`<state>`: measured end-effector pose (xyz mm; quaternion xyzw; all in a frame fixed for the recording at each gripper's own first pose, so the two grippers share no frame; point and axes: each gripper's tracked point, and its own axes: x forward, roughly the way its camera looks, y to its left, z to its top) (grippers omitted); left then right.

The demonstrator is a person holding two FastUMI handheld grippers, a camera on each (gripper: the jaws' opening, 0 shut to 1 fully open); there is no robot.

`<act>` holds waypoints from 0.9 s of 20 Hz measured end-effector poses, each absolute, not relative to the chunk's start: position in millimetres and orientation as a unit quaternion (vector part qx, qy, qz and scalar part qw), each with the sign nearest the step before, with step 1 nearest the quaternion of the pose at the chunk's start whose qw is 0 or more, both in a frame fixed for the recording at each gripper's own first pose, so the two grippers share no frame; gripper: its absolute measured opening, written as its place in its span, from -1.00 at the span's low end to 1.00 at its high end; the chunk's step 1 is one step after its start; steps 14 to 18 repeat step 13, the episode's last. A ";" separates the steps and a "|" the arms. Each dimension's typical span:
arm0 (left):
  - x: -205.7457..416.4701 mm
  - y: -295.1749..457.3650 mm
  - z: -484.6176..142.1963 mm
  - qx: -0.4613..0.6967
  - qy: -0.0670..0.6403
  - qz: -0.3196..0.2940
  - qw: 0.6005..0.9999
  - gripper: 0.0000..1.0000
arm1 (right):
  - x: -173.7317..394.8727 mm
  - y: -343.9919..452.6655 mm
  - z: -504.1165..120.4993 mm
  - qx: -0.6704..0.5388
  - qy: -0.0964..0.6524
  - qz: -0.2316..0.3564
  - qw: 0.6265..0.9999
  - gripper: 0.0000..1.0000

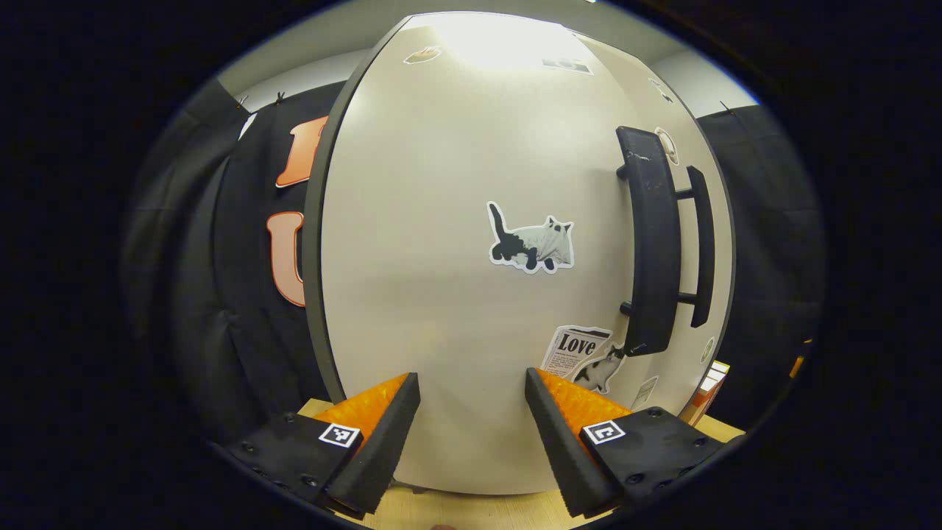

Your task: Grab one shoe with the right hand and put it into the shoe cabinet, grab the other shoe with the left hand and put it into the shoe cabinet; then close the right door with the right hand and the left door with the left hand.

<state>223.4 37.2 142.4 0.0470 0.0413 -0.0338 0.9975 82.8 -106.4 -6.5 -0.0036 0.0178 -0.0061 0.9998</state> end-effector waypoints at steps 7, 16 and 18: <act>162.2 64.3 209.7 0.014 0.024 -0.012 1.000 0.89 | 98.0 -75.6 65.8 -0.046 -0.013 0.018 0.999 0.84; 86.4 131.0 282.6 0.022 -0.007 0.030 0.999 0.89 | 94.0 -47.1 119.4 -0.014 -0.033 0.048 0.998 0.84; 86.4 131.0 282.6 0.022 -0.007 0.030 0.999 0.89 | 94.0 -47.1 119.4 -0.014 -0.033 0.048 0.998 0.84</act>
